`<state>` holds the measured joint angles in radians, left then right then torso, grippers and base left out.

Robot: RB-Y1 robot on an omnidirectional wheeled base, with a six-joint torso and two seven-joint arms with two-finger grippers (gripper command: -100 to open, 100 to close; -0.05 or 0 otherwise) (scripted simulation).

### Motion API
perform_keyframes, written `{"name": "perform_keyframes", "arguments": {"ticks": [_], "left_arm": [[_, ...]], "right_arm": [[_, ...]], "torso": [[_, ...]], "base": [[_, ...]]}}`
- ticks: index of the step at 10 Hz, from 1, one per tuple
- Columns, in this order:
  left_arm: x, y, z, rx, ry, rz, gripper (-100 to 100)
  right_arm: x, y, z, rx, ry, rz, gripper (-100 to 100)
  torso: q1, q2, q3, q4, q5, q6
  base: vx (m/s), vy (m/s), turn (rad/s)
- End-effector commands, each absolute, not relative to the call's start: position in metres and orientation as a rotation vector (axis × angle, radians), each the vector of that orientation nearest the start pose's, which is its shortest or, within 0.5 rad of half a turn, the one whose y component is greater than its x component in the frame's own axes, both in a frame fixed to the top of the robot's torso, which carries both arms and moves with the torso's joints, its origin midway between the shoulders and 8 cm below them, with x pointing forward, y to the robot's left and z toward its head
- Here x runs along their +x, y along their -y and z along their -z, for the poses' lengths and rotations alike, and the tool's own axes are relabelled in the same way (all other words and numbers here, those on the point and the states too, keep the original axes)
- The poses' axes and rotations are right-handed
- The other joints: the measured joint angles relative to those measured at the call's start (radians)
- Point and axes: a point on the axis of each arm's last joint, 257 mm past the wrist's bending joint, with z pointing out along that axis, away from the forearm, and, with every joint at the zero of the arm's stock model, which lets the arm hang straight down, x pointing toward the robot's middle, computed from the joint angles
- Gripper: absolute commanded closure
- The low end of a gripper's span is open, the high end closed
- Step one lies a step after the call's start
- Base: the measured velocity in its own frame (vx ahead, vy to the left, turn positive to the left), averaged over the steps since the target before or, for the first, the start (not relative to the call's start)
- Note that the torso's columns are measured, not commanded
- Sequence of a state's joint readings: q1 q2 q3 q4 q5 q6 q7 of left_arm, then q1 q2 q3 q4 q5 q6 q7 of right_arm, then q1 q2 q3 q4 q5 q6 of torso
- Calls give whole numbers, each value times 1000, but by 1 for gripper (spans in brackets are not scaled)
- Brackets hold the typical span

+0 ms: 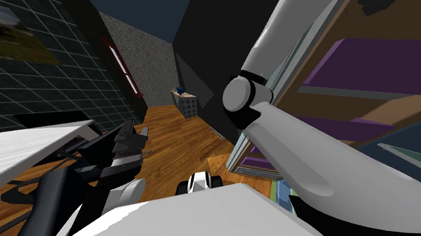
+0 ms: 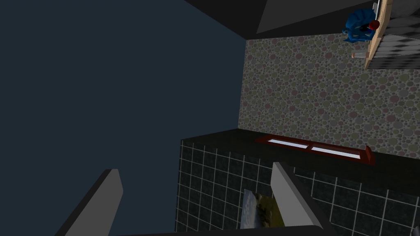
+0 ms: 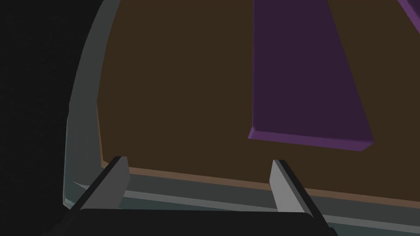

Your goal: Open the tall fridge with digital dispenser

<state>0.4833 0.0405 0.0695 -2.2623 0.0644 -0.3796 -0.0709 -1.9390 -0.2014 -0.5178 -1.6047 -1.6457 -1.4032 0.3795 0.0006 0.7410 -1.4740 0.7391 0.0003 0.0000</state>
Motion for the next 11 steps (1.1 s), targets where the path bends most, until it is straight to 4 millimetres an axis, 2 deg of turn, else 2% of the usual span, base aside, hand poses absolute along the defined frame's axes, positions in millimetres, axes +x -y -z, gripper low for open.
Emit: {"name": "perform_keyframes", "arguments": {"ticks": [1,8,10,11], "left_arm": [[363,-310,-1,-730,-703,1186,0],[362,-310,-1,-730,-703,1186,0],[363,-310,-1,-730,-703,1186,0],[363,-310,-1,-730,-703,1186,0]], "right_arm": [[274,434,-477,-383,-1956,2174,-100],[239,436,-518,-437,-1936,2223,-100],[237,436,-520,-434,-1934,2222,-100],[229,439,-527,-440,-1931,2220,-100]], "torso": [[-1,-1,-1,0,0,0],[0,-4,-3,-1,0,0],[-1,-2,-1,-1,-1,0],[0,2,1,0,0,0]], "base": [[109,-19,7],[145,-18,9],[106,-23,4],[80,-77,-33]]}}
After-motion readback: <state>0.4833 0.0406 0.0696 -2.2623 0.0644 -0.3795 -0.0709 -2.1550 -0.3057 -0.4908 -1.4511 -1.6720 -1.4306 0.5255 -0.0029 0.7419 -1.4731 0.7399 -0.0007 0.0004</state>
